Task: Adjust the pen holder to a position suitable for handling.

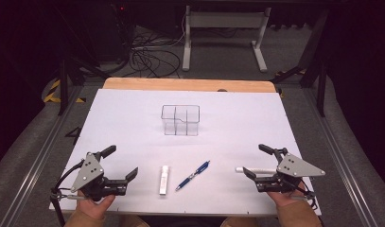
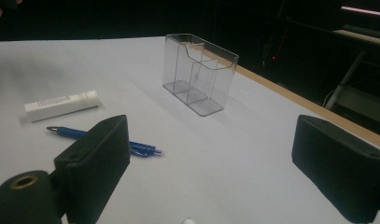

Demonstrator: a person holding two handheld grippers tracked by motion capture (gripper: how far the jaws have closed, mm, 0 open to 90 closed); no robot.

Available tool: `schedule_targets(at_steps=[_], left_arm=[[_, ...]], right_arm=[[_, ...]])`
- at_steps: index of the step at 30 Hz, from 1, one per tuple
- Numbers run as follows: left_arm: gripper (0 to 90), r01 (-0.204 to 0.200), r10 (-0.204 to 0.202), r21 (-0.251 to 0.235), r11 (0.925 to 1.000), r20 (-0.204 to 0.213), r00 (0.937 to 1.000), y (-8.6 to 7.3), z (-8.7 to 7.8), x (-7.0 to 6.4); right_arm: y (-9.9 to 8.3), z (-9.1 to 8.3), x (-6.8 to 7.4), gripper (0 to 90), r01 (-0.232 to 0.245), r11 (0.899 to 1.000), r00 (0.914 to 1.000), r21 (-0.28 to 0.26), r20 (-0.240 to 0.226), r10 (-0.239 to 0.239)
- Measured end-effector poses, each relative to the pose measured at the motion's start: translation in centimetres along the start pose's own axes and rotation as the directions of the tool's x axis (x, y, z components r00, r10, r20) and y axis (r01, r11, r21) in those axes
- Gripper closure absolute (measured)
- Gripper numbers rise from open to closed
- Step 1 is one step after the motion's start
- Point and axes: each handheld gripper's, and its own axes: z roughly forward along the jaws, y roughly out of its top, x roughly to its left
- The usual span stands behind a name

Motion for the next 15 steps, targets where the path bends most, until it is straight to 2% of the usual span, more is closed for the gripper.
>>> schedule_targets(at_steps=[7,15], left_arm=[[3.4,-0.003,0.003,0.000,1.0000,-0.005,1.0000,-0.01,-0.09,0.03],[3.5,-0.002,0.002,0.003,1.0000,-0.012,0.9999,-0.05,-0.24,-0.03]], right_arm=[[0.07,0.13,0.10,11.6,0.002,1.000,1.0000,0.003,0.002,-0.002],[0.31,0.63,0.17,12.9,0.010,1.000,0.9997,0.020,-0.023,-0.009]])
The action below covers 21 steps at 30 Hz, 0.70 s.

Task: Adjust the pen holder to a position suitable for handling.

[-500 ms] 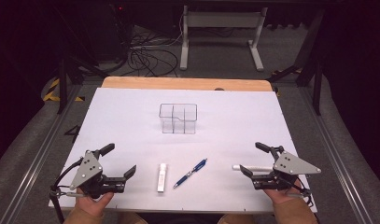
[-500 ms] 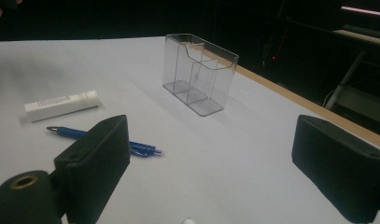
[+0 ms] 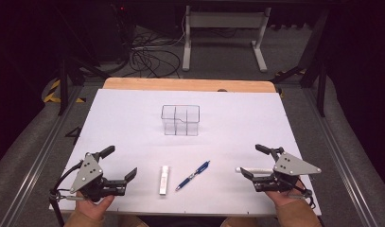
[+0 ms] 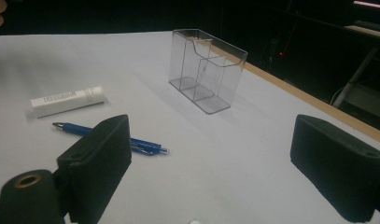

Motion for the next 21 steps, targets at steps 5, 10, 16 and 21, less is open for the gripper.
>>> schedule_targets(at_steps=[5,10,16,21], left_arm=[[3.9,-0.007,0.007,0.003,1.0000,-0.001,1.0000,0.0,0.0,0.0],[4.3,-0.006,0.006,0.002,1.0000,-0.003,1.0000,0.0,0.0,0.0],[4.4,-0.011,0.011,0.009,0.9999,-0.005,0.9999,0.1,0.1,0.0],[4.5,-0.006,0.006,0.006,1.0000,-0.003,1.0000,0.0,0.1,0.1]], right_arm=[[0.3,0.0,0.0,13.0,0.001,1.000,1.0000,0.001,0.000,-0.001],[1.2,0.6,0.0,13.2,0.008,1.000,0.9999,0.009,-0.010,-0.008],[1.7,2.0,-0.7,13.9,-0.024,1.000,0.9975,0.011,-0.067,0.024],[2.2,2.2,-0.8,16.1,-0.026,0.999,0.9975,0.046,-0.065,0.029]])
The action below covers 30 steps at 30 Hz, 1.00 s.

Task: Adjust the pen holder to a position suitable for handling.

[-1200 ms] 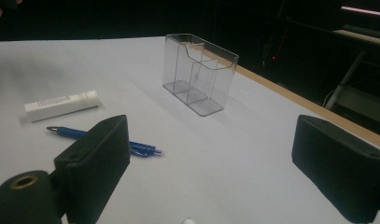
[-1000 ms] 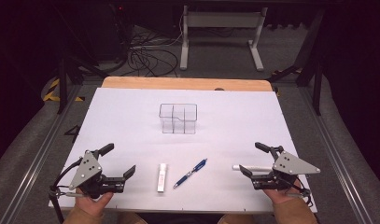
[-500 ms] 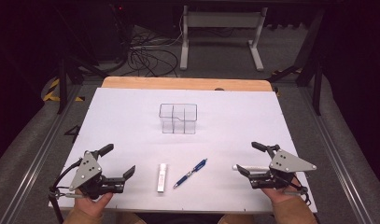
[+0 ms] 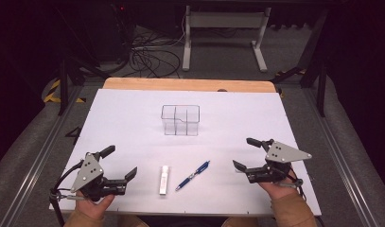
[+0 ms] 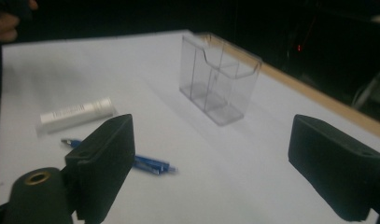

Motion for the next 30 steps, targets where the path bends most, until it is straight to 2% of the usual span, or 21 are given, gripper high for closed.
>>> schedule_targets(at_steps=[1,2,9,13,24,30], left_arm=[[4.5,0.001,-0.001,0.000,1.0000,0.000,1.0000,0.0,0.0,0.0],[4.5,0.002,-0.002,-0.001,1.0000,0.001,1.0000,0.0,0.0,0.0],[4.5,0.000,0.000,-0.004,1.0000,0.003,1.0000,0.0,0.0,0.0],[4.5,0.000,0.000,0.003,1.0000,0.007,1.0000,0.0,0.1,0.1],[4.5,-0.008,0.008,0.000,1.0000,0.006,1.0000,0.0,0.1,0.0],[4.5,-0.009,0.009,0.001,1.0000,0.004,0.9999,0.0,0.2,0.1]], right_arm=[[1.0,0.2,0.2,18.3,0.026,0.994,0.9996,0.102,0.004,-0.026],[1.4,0.3,0.3,18.6,0.044,0.994,0.9990,0.104,0.000,-0.044],[3.6,1.3,0.4,18.0,0.063,0.995,0.9971,0.075,-0.047,-0.060],[4.4,2.0,0.4,17.9,0.083,0.994,0.9954,0.071,-0.055,-0.079],[5.5,3.3,0.3,16.5,0.115,0.991,0.9907,0.065,-0.079,-0.110],[5.9,3.9,0.4,13.4,0.144,0.987,0.9852,0.071,-0.104,-0.136]])
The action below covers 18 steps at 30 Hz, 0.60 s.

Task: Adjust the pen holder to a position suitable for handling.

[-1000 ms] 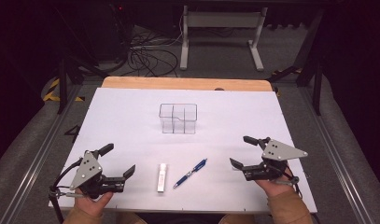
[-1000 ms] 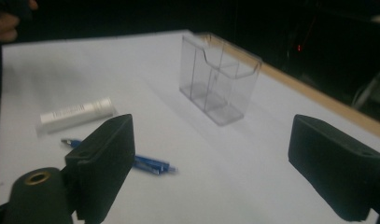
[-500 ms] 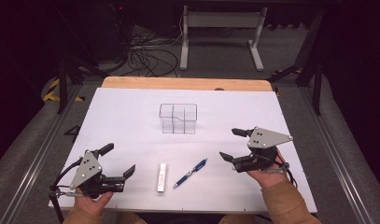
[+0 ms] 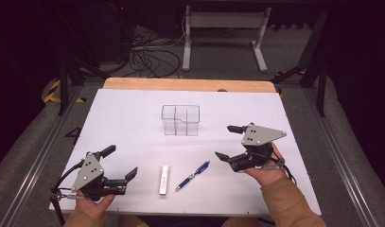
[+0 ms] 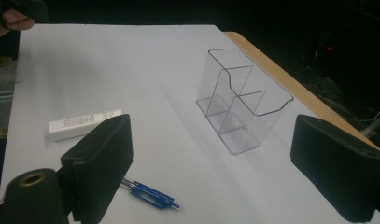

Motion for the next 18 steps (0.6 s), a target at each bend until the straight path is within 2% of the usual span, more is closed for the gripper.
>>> schedule_targets(at_steps=[5,6,7,10,18], left_arm=[[4.6,-0.001,0.001,-0.001,1.0000,0.000,1.0000,0.0,0.0,0.0],[4.6,0.000,0.000,0.000,1.0000,0.001,1.0000,0.0,0.0,0.0],[4.6,-0.004,0.004,0.000,1.0000,0.002,1.0000,0.0,0.0,0.0],[4.6,-0.011,0.011,0.002,0.9999,0.003,0.9999,0.1,0.0,0.0],[4.7,0.000,0.000,0.001,1.0000,0.006,1.0000,0.0,0.1,0.0]], right_arm=[[0.3,0.6,-0.1,18.5,0.005,1.000,0.9998,0.011,-0.019,-0.005],[0.4,0.7,-0.2,21.2,-0.002,1.000,0.9996,0.021,-0.027,0.003],[0.6,1.2,-0.5,25.5,-0.023,0.998,0.9981,0.053,-0.056,0.026],[0.8,2.0,-0.9,27.0,-0.031,0.996,0.9960,0.079,-0.081,0.038],[1.3,3.9,-1.7,31.0,-0.026,0.993,0.9944,0.113,-0.099,0.037]])
